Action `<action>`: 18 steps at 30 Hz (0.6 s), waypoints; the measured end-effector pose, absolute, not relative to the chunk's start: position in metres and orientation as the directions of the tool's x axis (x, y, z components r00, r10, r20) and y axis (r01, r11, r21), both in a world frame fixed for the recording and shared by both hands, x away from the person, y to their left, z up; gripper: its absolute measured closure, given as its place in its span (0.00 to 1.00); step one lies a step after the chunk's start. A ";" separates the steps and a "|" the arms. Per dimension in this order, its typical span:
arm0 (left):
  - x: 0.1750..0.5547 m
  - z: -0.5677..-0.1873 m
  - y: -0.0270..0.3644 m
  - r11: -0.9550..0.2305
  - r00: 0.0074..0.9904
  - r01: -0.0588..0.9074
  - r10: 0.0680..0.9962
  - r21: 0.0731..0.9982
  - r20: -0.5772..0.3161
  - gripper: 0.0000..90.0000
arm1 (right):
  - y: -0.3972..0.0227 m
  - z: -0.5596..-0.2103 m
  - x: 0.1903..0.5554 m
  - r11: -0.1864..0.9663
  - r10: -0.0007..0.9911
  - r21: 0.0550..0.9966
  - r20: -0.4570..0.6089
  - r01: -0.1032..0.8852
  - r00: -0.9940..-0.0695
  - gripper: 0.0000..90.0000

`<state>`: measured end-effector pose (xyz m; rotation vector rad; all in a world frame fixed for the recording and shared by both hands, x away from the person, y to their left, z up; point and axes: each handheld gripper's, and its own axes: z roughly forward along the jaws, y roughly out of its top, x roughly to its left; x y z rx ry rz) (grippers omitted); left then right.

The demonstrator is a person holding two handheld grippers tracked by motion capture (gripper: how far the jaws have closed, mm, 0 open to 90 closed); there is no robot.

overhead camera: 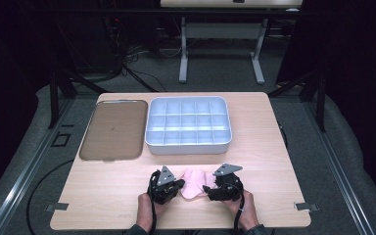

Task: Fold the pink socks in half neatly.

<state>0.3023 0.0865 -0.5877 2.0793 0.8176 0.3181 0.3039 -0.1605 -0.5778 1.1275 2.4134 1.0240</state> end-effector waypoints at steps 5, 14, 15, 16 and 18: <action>0.302 -0.588 0.087 -0.413 0.749 0.440 0.658 0.797 -0.072 0.98 | -0.185 -0.567 0.299 0.324 0.797 0.748 0.114 0.579 -0.593 0.38; 0.303 -0.588 0.087 -0.409 0.751 0.444 0.655 0.797 -0.082 0.98 | -0.221 -0.561 0.282 0.300 0.869 0.697 0.083 0.652 -0.488 0.54; 0.303 -0.588 0.088 -0.413 0.753 0.441 0.653 0.797 -0.078 0.98 | -0.222 -0.564 0.282 0.306 0.870 0.683 0.082 0.663 -0.486 0.55; 0.303 -0.588 0.087 -0.410 0.752 0.443 0.654 0.797 -0.082 0.98 | -0.222 -0.567 0.282 0.315 0.869 0.670 0.080 0.672 -0.488 0.56; 0.304 -0.588 0.088 -0.413 0.755 0.444 0.650 0.795 -0.084 0.98 | -0.222 -0.570 0.282 0.317 0.871 0.663 0.079 0.678 -0.484 0.57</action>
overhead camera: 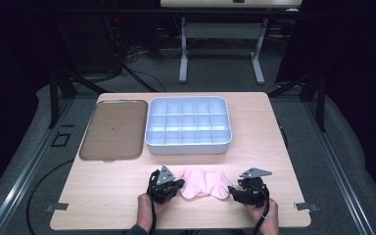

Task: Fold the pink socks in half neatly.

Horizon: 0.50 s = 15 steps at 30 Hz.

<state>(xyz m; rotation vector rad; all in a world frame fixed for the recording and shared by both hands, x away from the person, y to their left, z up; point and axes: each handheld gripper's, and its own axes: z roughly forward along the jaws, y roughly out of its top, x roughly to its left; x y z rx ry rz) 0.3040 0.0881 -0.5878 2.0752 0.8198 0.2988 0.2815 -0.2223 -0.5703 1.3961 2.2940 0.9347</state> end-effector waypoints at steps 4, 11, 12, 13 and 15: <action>0.304 -0.588 0.087 -0.412 0.754 0.440 0.653 0.798 -0.079 0.98 | -0.221 -0.575 0.283 0.285 0.871 0.672 0.116 0.684 -0.477 0.59; 0.303 -0.588 0.087 -0.413 0.755 0.440 0.651 0.797 -0.079 0.98 | -0.210 -0.575 0.281 0.376 0.849 0.669 0.028 0.641 -0.527 0.66; 0.303 -0.588 0.087 -0.414 0.755 0.440 0.651 0.797 -0.079 0.98 | -0.211 -0.575 0.281 0.373 0.846 0.672 0.037 0.640 -0.533 0.67; 0.303 -0.588 0.087 -0.414 0.755 0.440 0.651 0.797 -0.079 0.98 | -0.211 -0.575 0.281 0.371 0.845 0.675 0.038 0.638 -0.533 0.68; 0.304 -0.588 0.088 -0.417 0.758 0.439 0.648 0.796 -0.078 0.98 | -0.213 -0.576 0.281 0.357 0.852 0.681 0.044 0.640 -0.522 0.71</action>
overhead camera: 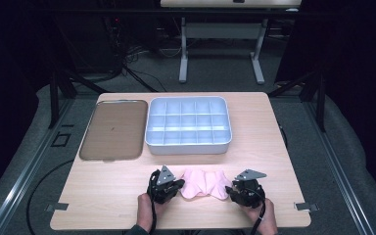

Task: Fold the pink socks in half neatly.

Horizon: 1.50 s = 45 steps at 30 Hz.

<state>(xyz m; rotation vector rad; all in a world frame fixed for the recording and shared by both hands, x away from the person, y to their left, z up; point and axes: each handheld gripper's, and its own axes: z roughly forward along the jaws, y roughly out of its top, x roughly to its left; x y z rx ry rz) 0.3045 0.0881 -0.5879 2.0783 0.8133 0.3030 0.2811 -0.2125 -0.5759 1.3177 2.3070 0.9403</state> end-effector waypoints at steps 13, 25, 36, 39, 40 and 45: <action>0.305 -0.588 0.088 -0.410 0.758 0.444 0.647 0.797 -0.089 0.98 | -0.218 -0.579 0.282 0.216 0.871 0.688 0.185 0.693 -0.455 0.99; 0.304 -0.588 0.088 -0.414 0.757 0.439 0.649 0.797 -0.080 0.98 | -0.218 -0.567 0.281 0.223 0.876 0.714 0.152 0.664 -0.458 0.98; 0.303 -0.588 0.087 -0.415 0.757 0.439 0.649 0.797 -0.079 0.98 | -0.212 -0.573 0.299 0.289 0.878 0.666 0.102 0.688 -0.468 0.78; 0.303 -0.588 0.087 -0.417 0.758 0.438 0.648 0.797 -0.077 0.98 | -0.210 -0.573 0.301 0.306 0.878 0.660 0.083 0.686 -0.472 0.79; 0.303 -0.588 0.087 -0.417 0.758 0.438 0.648 0.797 -0.077 0.98 | -0.210 -0.572 0.301 0.316 0.877 0.654 0.075 0.687 -0.475 0.82; 0.303 -0.588 0.087 -0.420 0.758 0.433 0.648 0.798 -0.070 0.98 | -0.213 -0.574 0.301 0.282 0.875 0.659 0.120 0.698 -0.468 0.96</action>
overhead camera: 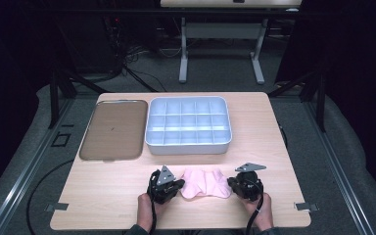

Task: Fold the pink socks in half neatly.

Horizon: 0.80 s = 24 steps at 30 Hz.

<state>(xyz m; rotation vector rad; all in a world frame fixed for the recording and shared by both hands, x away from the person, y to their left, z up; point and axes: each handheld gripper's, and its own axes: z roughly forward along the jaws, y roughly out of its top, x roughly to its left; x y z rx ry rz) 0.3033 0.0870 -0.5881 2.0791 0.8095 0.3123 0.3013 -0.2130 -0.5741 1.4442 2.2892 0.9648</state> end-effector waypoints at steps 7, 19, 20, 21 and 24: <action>0.303 -0.588 0.087 -0.418 0.758 0.437 0.647 0.796 -0.077 0.98 | -0.215 -0.555 0.300 0.233 0.860 0.685 0.187 0.690 -0.475 0.97; 0.303 -0.588 0.087 -0.415 0.757 0.439 0.648 0.797 -0.080 0.98 | -0.170 -0.519 0.299 0.313 0.773 0.731 0.175 0.606 -0.610 0.97; 0.303 -0.588 0.087 -0.414 0.757 0.439 0.648 0.797 -0.081 0.98 | -0.165 -0.517 0.301 0.322 0.769 0.730 0.170 0.603 -0.616 0.97; 0.304 -0.588 0.088 -0.415 0.758 0.439 0.648 0.797 -0.080 0.98 | -0.154 -0.518 0.305 0.341 0.756 0.726 0.165 0.597 -0.633 0.97; 0.304 -0.588 0.088 -0.415 0.755 0.440 0.651 0.796 -0.078 0.98 | -0.140 -0.522 0.306 0.368 0.736 0.721 0.160 0.587 -0.658 0.97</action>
